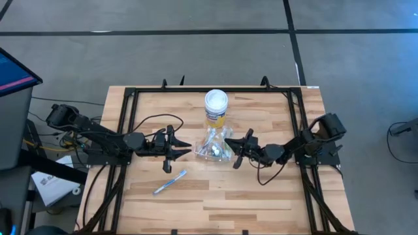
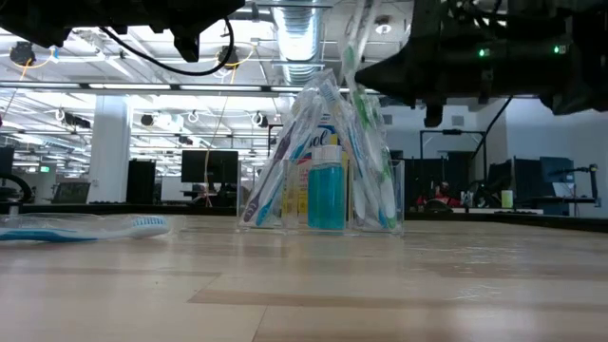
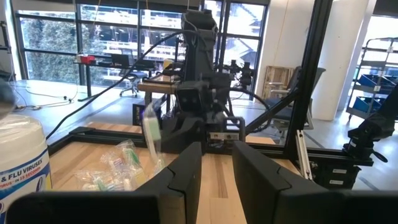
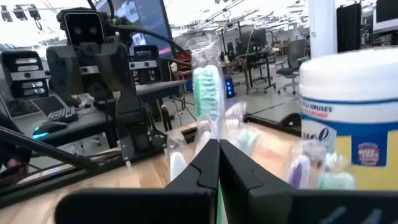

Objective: Pick & Place toothbrushing station
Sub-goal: Put the green toothbrush into the transparent organizer

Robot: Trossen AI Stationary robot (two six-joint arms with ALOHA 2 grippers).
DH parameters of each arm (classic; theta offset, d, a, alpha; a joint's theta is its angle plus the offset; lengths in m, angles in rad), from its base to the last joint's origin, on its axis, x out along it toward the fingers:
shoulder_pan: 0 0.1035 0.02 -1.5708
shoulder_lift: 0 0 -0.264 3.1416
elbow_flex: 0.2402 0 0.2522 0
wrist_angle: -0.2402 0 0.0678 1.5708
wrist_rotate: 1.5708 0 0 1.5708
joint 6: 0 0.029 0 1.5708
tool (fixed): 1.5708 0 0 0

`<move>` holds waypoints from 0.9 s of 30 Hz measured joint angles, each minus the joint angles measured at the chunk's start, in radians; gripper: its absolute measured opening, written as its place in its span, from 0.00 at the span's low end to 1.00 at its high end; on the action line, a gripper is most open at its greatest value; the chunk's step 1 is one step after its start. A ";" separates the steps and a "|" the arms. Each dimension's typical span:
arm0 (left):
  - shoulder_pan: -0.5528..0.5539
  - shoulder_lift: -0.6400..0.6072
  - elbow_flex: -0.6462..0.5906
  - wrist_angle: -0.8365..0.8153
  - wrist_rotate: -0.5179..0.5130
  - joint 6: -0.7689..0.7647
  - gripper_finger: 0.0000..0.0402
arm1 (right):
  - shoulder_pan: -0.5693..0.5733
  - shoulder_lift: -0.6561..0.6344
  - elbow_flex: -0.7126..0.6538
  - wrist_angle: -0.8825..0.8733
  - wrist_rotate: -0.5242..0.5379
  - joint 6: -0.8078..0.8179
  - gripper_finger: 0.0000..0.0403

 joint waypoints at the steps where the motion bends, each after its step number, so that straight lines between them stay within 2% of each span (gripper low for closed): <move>1: 0.000 0.000 0.000 0.000 0.000 0.000 0.21 | 0.000 0.013 0.000 0.008 0.000 0.008 0.00; 13: 0.000 0.000 0.000 -0.004 0.000 0.000 0.21 | 0.034 0.172 0.000 0.114 0.026 0.043 0.00; 27: 0.000 0.000 0.000 -0.008 0.000 0.000 0.21 | 0.037 0.192 0.000 0.086 0.031 0.054 0.00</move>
